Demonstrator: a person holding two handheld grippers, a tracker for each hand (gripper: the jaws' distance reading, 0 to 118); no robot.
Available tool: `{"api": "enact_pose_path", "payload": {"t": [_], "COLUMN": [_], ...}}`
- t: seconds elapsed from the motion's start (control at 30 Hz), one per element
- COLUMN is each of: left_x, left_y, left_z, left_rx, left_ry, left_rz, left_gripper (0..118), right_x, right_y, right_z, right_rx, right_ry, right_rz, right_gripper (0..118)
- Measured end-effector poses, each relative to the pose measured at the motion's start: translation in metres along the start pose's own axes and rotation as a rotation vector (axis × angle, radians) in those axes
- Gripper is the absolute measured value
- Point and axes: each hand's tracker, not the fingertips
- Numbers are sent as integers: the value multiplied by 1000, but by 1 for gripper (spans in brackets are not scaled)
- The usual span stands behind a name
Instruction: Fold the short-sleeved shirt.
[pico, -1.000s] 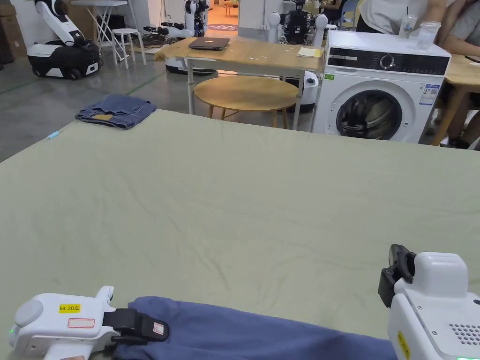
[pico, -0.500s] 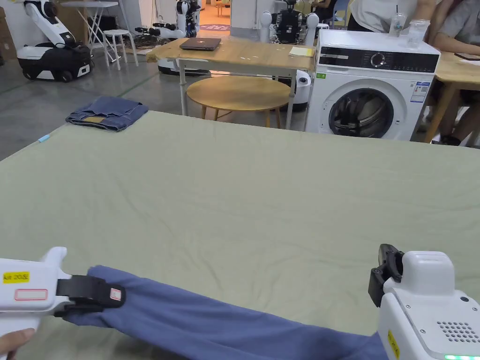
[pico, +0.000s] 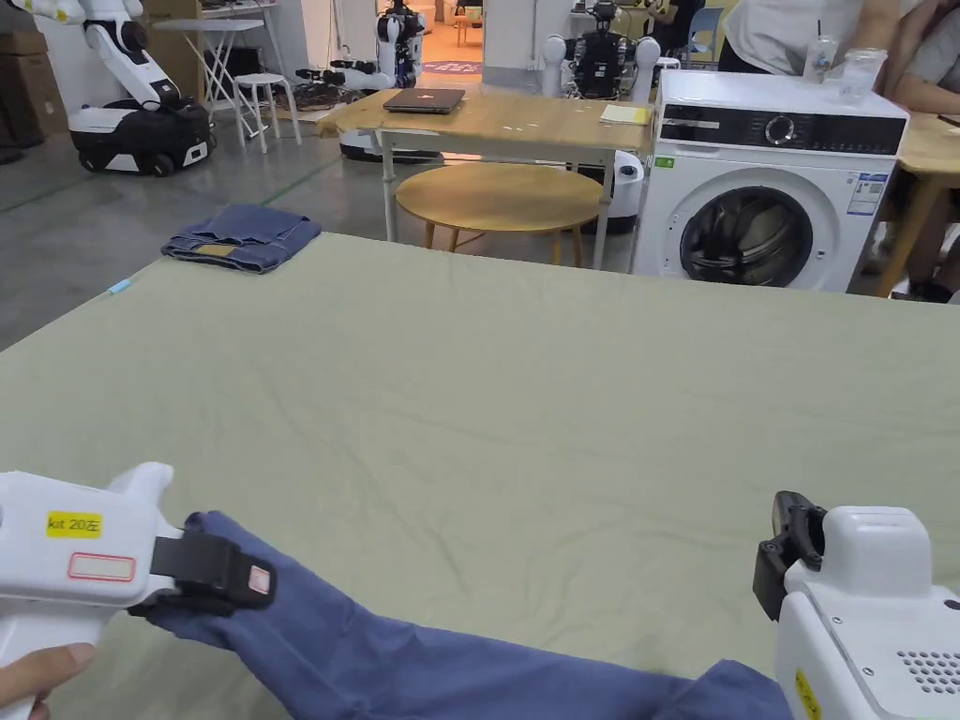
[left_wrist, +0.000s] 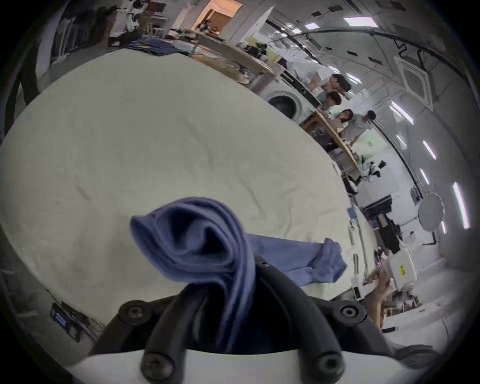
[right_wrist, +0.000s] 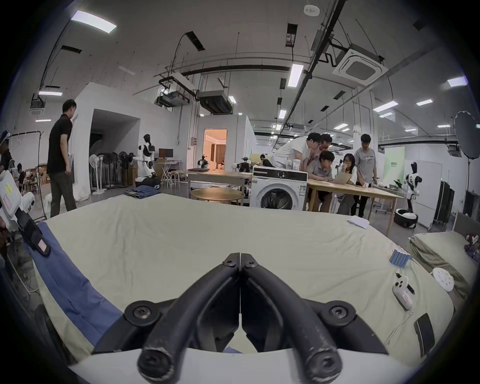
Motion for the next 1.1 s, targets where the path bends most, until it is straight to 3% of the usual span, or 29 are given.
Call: {"api": "enact_pose_path", "payload": {"t": [0.23,0.37,0.63,0.77,0.8,0.9,1.03,1.1], "left_x": [65,87,91,89,88,96,92,89], "left_y": [-3,-10,-40,-35,-34,-29,-16,-14], "left_z": [-58,-120,-213,-198,-194,-166,-125,-112], "left_rx": [-120,-222,-410,-376,-373,-342,-224,-165], "left_ry": [-36,93,158,50,46,19,-139,-154], "left_rz": [-104,-214,-164,-77,-86,-100,-35,-38], "left_gripper": [5,5,9,43,44,44,44,30], "right_x": [1,4,11,15,14,15,23,22], "right_y": [-4,-8,-12,-12,-11,-10,-16,-16], "right_z": [6,8,12,12,13,14,10,11], "right_rx": [-13,-28,-47,-46,-45,-45,-49,-52], "right_ry": [-6,-14,-28,-31,-32,-33,-35,-35], "right_rz": [21,12,5,12,15,17,4,-3], "right_gripper": [0,0,0,0,0,0,0,0]}}
